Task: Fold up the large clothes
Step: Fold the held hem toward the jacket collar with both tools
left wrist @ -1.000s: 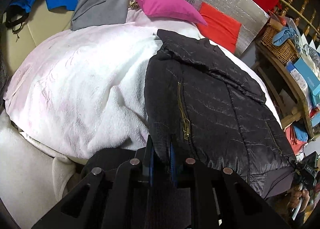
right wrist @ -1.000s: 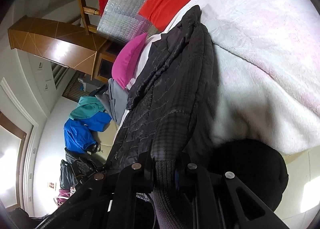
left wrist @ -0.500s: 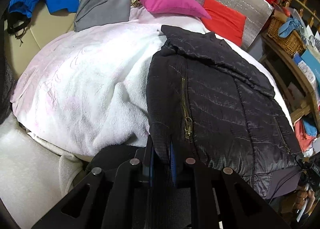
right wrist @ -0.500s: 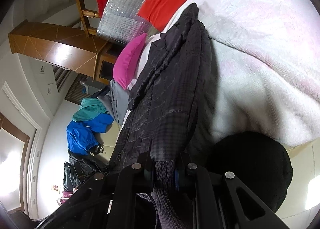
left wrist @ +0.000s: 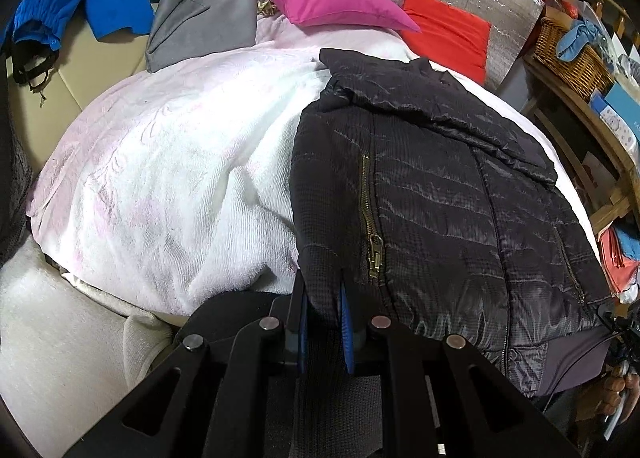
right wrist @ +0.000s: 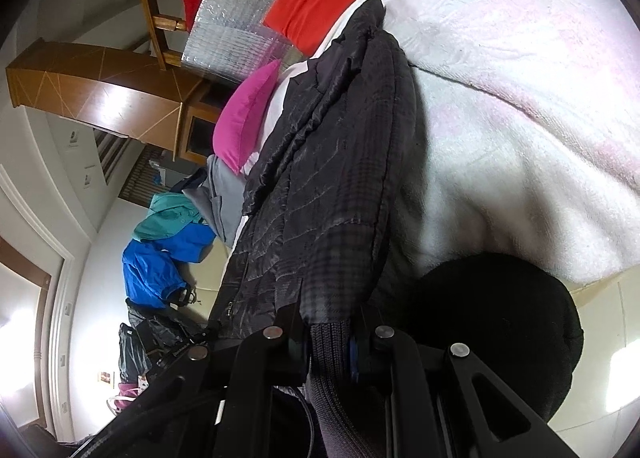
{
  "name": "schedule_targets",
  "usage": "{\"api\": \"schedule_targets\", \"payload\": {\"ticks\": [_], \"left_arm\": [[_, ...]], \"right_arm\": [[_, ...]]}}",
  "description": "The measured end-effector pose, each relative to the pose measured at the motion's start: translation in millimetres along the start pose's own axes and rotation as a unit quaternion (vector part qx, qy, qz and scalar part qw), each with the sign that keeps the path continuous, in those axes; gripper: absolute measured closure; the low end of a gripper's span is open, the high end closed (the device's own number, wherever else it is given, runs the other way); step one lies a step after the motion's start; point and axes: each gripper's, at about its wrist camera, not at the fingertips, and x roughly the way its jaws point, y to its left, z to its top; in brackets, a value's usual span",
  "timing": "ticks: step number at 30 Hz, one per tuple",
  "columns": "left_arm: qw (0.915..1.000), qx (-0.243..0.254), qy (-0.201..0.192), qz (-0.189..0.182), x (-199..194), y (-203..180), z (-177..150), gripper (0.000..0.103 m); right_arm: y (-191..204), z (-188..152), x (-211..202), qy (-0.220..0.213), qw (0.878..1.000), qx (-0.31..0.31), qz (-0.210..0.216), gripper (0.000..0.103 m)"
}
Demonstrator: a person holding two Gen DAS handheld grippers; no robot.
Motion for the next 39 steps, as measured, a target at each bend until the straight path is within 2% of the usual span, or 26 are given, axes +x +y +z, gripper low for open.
{"api": "schedule_targets", "payload": {"ticks": [6, 14, 23, 31, 39], "left_arm": [[1.0000, -0.002, -0.004, -0.005, -1.9, 1.4, -1.5, 0.088], [0.9992, -0.028, 0.000, -0.031, -4.3, 15.1, 1.1, 0.088], [0.9993, -0.017, -0.001, -0.034, -14.6, 9.4, -0.7, 0.088], [0.9975, -0.032, -0.021, -0.060, -34.5, 14.4, 15.6, 0.088], [0.9954, -0.031, -0.054, -0.073, -40.9, 11.0, 52.7, 0.088]], "right_arm": [[-0.2, 1.6, -0.2, 0.000, 1.000, -0.001, 0.004, 0.088], [4.8, 6.0, -5.1, 0.001, 1.000, -0.013, 0.018, 0.088], [3.8, 7.8, -11.1, 0.000, 1.000, -0.013, 0.021, 0.088], [11.3, 14.4, -22.9, -0.009, 0.999, -0.018, 0.046, 0.088], [32.3, 44.9, -26.2, -0.026, 0.996, -0.039, 0.076, 0.088]]}}
